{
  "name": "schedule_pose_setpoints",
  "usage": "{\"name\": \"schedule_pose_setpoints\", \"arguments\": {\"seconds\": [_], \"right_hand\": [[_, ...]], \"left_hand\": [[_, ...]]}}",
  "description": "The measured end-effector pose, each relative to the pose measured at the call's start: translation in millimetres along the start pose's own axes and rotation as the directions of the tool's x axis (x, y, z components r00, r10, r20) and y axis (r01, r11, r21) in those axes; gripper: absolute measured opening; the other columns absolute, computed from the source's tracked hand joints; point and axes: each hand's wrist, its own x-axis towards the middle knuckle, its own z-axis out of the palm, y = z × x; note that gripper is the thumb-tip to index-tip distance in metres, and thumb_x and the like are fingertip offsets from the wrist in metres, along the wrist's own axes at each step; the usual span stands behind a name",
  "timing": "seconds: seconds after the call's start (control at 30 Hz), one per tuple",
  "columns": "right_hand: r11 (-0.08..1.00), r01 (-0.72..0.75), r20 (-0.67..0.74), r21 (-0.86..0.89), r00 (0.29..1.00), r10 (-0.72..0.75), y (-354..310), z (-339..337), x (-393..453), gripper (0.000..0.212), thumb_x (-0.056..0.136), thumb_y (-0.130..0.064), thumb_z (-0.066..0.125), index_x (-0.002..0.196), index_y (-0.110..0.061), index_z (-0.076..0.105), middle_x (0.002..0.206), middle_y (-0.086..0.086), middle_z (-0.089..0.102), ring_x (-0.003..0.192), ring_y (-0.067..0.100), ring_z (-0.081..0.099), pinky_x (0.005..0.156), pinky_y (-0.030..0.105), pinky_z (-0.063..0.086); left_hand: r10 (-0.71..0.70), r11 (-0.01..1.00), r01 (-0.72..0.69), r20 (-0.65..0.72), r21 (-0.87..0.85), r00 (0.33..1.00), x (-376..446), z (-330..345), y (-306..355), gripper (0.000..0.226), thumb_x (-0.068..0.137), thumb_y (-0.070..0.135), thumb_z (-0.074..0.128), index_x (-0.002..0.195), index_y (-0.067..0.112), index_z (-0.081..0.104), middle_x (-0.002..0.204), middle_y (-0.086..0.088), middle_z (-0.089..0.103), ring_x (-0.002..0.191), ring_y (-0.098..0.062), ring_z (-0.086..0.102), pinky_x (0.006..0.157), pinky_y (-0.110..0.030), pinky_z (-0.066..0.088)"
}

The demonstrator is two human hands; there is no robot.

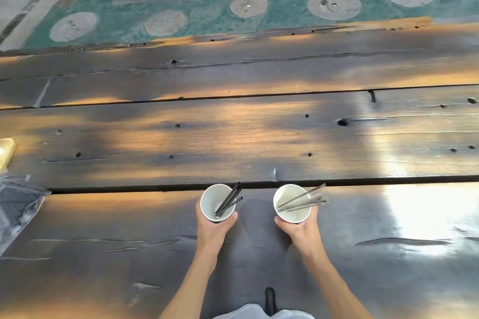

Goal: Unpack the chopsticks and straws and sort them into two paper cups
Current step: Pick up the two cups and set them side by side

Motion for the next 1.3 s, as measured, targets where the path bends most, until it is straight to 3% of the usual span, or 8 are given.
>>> {"name": "schedule_pose_setpoints", "arguments": {"seconds": [0.27,0.47,0.6,0.7,0.8,0.93,1.1,1.3], "right_hand": [[0.997,0.073,-0.016,0.027,0.997,-0.072,-37.2,4.7,52.8,0.071,0.069,-0.012,0.084,0.125,-0.029,0.043,0.116,-0.001,0.066,0.109,0.012,0.063,0.091,0.027,0.048],[0.991,0.136,-0.056,-0.005,0.989,-0.136,-83.3,15.0,141.3,0.071,0.066,-0.014,0.086,0.123,-0.025,0.046,0.113,0.001,0.067,0.107,0.017,0.065,0.097,0.044,0.052],[0.988,0.153,-0.097,-0.021,0.983,-0.154,-105.8,23.6,207.7,0.071,0.062,-0.017,0.085,0.121,-0.027,0.046,0.113,0.002,0.066,0.106,0.019,0.065,0.095,0.053,0.052],[0.984,0.175,-0.102,-0.02,0.979,-0.176,-125.5,32.2,255.5,0.071,0.063,-0.017,0.085,0.121,-0.025,0.045,0.114,0.003,0.064,0.106,0.016,0.063,0.097,0.046,0.052],[0.977,0.214,-0.102,-0.007,0.972,-0.213,-144.1,41.6,304.4,0.068,0.062,-0.022,0.084,0.116,-0.029,0.045,0.115,0.003,0.063,0.107,0.017,0.063,0.095,0.042,0.053],[0.968,0.251,-0.094,-0.001,0.964,-0.25,-160.0,53.3,361.5,0.067,0.062,-0.022,0.084,0.116,-0.027,0.045,0.118,0.008,0.062,0.109,0.021,0.063,0.096,0.043,0.053],[0.964,0.261,-0.07,-0.044,0.962,-0.264,-161.7,69.2,410.5,0.074,0.064,-0.024,0.086,0.124,-0.025,0.042,0.12,0.001,0.062,0.111,0.016,0.062,0.1,0.047,0.05],[0.954,0.299,-0.043,-0.028,0.953,-0.3,-163.3,85.4,435.7,0.076,0.074,-0.011,0.082,0.134,-0.022,0.036,0.121,-0.001,0.056,0.111,0.011,0.059,0.096,0.031,0.051]], "left_hand": [[0.059,0.998,-0.059,0.004,-0.037,0.998,38.1,17.9,43.9,0.077,0.071,0.015,0.088,0.128,0.038,0.042,0.123,0.015,0.061,0.11,0.003,0.059,0.094,-0.025,0.047],[0.131,0.989,-0.131,0.0,-0.065,0.991,110.0,43.6,101.4,0.076,0.073,0.013,0.087,0.129,0.035,0.04,0.12,0.017,0.058,0.103,0.01,0.058,0.092,-0.024,0.046],[0.186,0.981,-0.185,0.005,-0.066,0.983,171.5,63.8,137.1,0.079,0.073,0.011,0.087,0.13,0.034,0.036,0.117,0.018,0.054,0.105,0.005,0.055,0.088,-0.02,0.046],[0.219,0.973,-0.218,-0.004,-0.075,0.976,221.2,78.8,159.5,0.078,0.073,0.012,0.087,0.132,0.032,0.038,0.118,0.015,0.057,0.106,0.003,0.056,0.092,-0.026,0.048],[0.248,0.965,-0.248,-0.006,-0.081,0.969,268.2,94.5,177.9,0.078,0.076,0.009,0.085,0.133,0.03,0.036,0.118,0.016,0.055,0.102,0.008,0.054,0.089,-0.018,0.046],[0.256,0.962,-0.256,-0.006,-0.095,0.967,329.6,109.4,193.4,0.081,0.074,0.015,0.086,0.137,0.03,0.038,0.119,0.018,0.057,0.109,0.0,0.057,0.097,-0.032,0.049],[0.287,0.954,-0.284,0.017,-0.092,0.958,373.0,127.6,202.7,0.079,0.077,0.012,0.084,0.137,0.028,0.036,0.117,0.018,0.054,0.103,0.009,0.054,0.072,-0.002,0.045],[0.279,0.957,-0.269,0.094,-0.107,0.956,395.6,140.4,201.7,0.082,0.077,0.018,0.084,0.14,0.034,0.033,0.126,0.014,0.054,0.107,0.007,0.057,0.072,-0.007,0.049]]}}
